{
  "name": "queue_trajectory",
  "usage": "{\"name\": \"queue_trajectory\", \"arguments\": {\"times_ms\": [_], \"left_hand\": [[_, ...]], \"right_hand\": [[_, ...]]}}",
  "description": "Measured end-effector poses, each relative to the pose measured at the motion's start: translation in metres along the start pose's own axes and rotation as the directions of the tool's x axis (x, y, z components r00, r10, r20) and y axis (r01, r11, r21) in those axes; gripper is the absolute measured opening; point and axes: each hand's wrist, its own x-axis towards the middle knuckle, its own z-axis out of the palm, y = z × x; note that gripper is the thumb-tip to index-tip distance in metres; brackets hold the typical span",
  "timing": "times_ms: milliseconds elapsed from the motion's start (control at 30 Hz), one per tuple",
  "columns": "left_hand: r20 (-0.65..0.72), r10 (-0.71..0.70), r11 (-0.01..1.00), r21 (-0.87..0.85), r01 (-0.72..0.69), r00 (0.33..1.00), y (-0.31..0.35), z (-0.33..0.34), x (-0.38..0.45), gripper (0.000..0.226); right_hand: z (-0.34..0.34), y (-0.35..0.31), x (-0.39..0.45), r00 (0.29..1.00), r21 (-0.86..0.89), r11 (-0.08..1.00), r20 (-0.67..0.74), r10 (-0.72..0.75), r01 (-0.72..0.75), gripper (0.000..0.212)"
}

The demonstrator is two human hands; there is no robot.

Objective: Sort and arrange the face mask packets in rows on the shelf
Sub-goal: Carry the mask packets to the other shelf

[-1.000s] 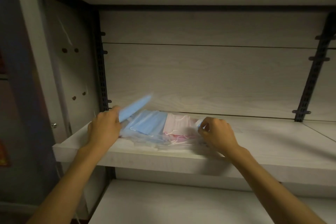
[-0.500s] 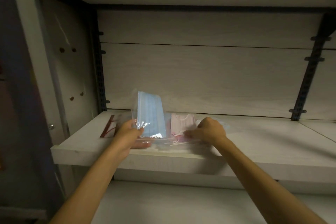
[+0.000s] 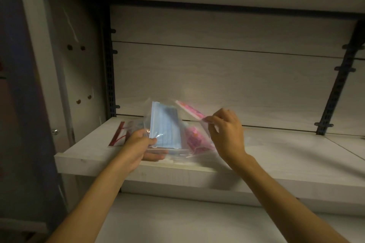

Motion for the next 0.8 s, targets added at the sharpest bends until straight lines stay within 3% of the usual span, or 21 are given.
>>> {"name": "queue_trajectory", "arguments": {"times_ms": [100, 233, 333, 367, 433, 500, 567, 600, 633, 700, 767, 800], "left_hand": [[-0.004, 0.017, 1.000, -0.009, -0.017, 1.000, 0.000, 0.001, -0.002, 0.033], [0.013, 0.027, 1.000, -0.002, -0.027, 1.000, 0.001, 0.001, -0.005, 0.030], [0.017, 0.034, 0.999, 0.014, -0.034, 0.999, 0.001, -0.001, -0.006, 0.029], [0.019, 0.035, 0.999, 0.013, -0.035, 0.999, 0.001, -0.001, -0.006, 0.029], [0.024, 0.035, 0.999, 0.017, -0.036, 0.999, 0.001, -0.001, -0.007, 0.028], [0.021, 0.036, 0.999, 0.032, -0.037, 0.999, 0.001, 0.000, -0.007, 0.028], [0.018, 0.031, 0.999, 0.039, -0.032, 0.999, 0.001, 0.000, -0.007, 0.027], [0.015, 0.029, 0.999, 0.038, -0.029, 0.999, 0.001, 0.000, -0.006, 0.026], [0.015, 0.028, 0.999, 0.037, -0.028, 1.000, 0.001, 0.000, -0.007, 0.025], [0.014, 0.031, 0.999, 0.040, -0.032, 0.999, 0.001, 0.001, -0.007, 0.022], [0.015, 0.028, 0.999, 0.043, -0.029, 0.999, 0.001, 0.001, -0.007, 0.024], [0.014, 0.024, 0.999, 0.040, -0.025, 1.000, 0.002, 0.001, -0.007, 0.025]], "right_hand": [[0.005, -0.001, -0.005, 0.991, -0.069, 0.989, 0.036, -0.129, 0.131, 0.023], [0.001, -0.002, -0.009, 0.983, -0.087, 0.980, 0.073, -0.171, 0.177, 0.021], [0.001, -0.005, -0.010, 0.943, -0.046, 0.970, 0.247, -0.222, 0.240, 0.004], [0.000, -0.008, -0.008, 0.917, -0.020, 0.981, 0.360, -0.172, 0.192, 0.019], [-0.002, -0.013, -0.007, 0.763, 0.011, 0.998, 0.644, -0.049, 0.054, 0.052], [-0.007, -0.015, -0.003, 0.644, 0.104, 0.972, 0.763, 0.057, -0.210, 0.055], [-0.005, -0.004, 0.000, 0.680, 0.123, 0.915, 0.708, 0.191, -0.385, 0.030], [-0.005, 0.003, 0.002, 0.700, 0.012, 0.937, 0.668, 0.252, -0.348, 0.023], [-0.004, 0.011, 0.003, 0.674, -0.144, 0.933, 0.656, 0.341, -0.331, 0.039], [-0.008, 0.021, 0.006, 0.522, -0.364, 0.857, 0.682, 0.512, -0.364, 0.071], [-0.011, 0.028, 0.009, 0.396, -0.405, 0.791, 0.704, 0.590, -0.459, 0.074], [-0.010, 0.033, 0.010, 0.371, -0.396, 0.765, 0.702, 0.608, -0.507, 0.073]]}}
